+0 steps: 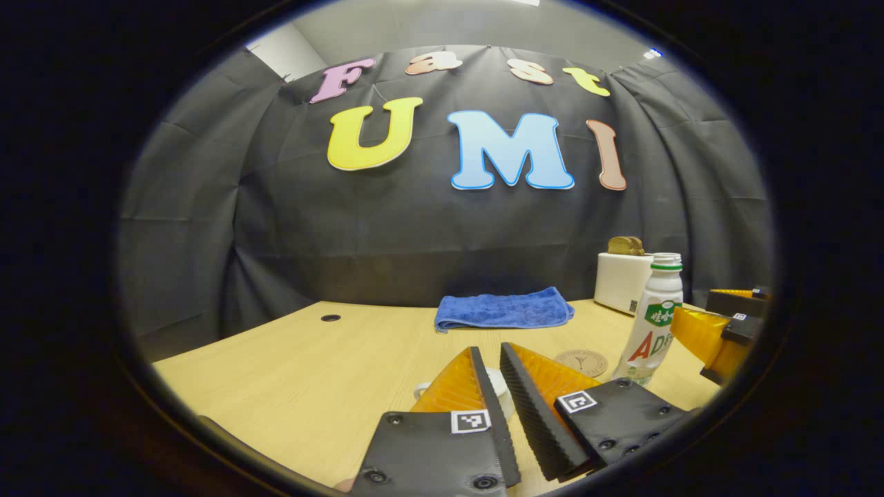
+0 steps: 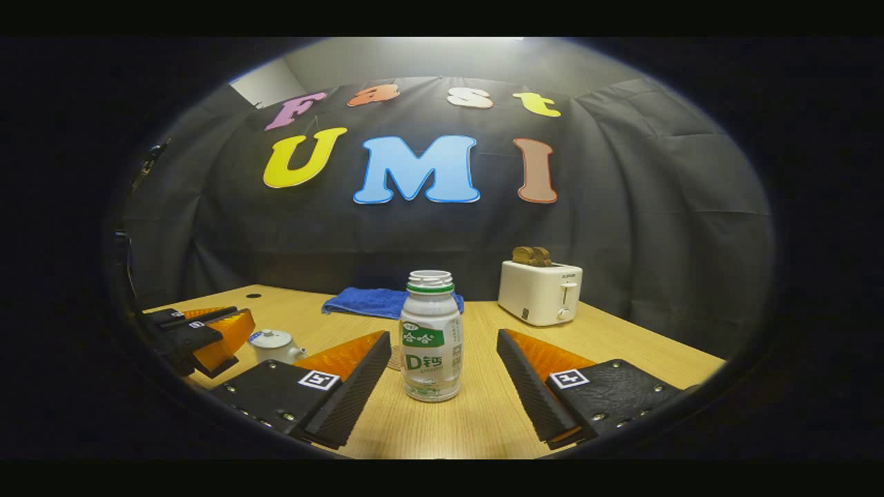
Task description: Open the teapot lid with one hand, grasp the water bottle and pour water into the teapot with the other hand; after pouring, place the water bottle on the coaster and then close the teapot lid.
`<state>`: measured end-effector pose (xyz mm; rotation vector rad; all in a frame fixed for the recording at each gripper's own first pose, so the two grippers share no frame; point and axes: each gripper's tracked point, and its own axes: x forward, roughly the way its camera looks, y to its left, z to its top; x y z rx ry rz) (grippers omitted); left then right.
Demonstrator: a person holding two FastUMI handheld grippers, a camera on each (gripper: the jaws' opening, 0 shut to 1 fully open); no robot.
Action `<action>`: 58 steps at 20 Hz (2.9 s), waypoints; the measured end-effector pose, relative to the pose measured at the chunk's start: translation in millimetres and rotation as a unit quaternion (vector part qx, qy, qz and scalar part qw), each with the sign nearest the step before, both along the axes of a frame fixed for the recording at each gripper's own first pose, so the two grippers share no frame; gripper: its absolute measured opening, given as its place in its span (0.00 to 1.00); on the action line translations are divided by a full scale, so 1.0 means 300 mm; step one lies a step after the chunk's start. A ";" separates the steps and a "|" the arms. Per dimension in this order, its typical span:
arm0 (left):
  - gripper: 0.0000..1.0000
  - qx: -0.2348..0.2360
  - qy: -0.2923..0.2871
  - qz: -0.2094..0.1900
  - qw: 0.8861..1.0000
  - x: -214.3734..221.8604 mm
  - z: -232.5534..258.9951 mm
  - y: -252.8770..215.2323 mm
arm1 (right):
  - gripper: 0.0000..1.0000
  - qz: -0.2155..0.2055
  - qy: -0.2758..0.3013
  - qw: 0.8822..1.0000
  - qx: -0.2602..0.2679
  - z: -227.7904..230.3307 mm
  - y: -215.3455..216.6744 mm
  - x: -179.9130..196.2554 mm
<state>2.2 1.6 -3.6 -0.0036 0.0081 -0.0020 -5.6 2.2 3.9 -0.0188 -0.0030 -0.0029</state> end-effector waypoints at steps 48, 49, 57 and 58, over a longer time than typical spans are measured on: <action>0.09 0.027 0.030 0.003 0.999 0.174 -0.089 0.010 | 0.95 0.001 0.033 0.999 0.019 -0.098 -0.015 0.070; 0.09 0.028 0.027 0.003 0.999 0.174 -0.077 0.009 | 0.95 0.001 0.034 0.999 0.018 -0.100 -0.015 0.071; 0.10 0.019 0.002 -0.011 1.000 0.146 0.006 -0.012 | 0.95 0.005 0.037 0.999 0.014 -0.106 -0.008 0.072; 0.10 0.020 -0.001 -0.011 1.000 0.139 0.016 -0.006 | 0.95 0.005 0.038 0.999 0.013 -0.108 -0.007 0.075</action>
